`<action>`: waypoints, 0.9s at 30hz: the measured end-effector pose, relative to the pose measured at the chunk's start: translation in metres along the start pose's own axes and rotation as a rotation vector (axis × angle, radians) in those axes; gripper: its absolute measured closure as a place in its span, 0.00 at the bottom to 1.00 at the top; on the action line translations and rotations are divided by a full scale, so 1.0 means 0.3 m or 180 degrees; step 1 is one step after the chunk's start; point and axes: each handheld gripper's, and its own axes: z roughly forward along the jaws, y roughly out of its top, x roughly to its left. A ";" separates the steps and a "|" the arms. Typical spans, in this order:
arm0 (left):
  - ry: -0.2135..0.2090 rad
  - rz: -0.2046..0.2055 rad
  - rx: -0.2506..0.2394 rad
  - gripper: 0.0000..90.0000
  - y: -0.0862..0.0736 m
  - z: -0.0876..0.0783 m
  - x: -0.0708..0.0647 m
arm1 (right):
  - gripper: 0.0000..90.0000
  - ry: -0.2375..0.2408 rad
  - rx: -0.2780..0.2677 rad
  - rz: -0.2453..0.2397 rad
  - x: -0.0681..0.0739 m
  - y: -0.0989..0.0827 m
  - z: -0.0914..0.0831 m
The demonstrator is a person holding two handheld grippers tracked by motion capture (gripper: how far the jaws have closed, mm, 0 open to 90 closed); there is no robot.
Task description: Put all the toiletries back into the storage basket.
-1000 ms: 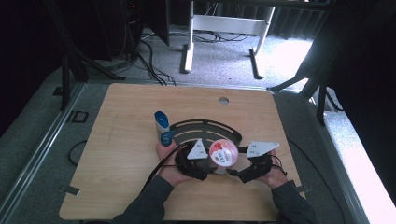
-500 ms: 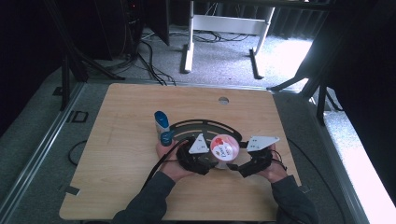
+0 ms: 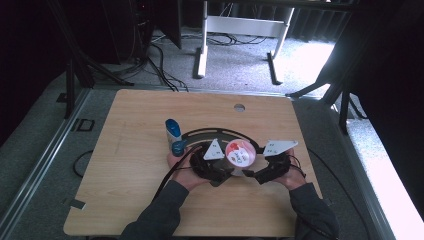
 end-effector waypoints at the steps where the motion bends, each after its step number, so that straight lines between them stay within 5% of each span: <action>1: 0.0007 0.0002 0.0003 0.33 0.002 0.003 0.001 | 0.13 -0.0014 0.0008 0.0000 -0.007 0.002 0.000; 27: 0.0159 -0.0110 -0.0005 0.33 0.024 0.078 0.053 | 0.13 -0.0090 0.0062 0.0113 -0.101 0.002 0.027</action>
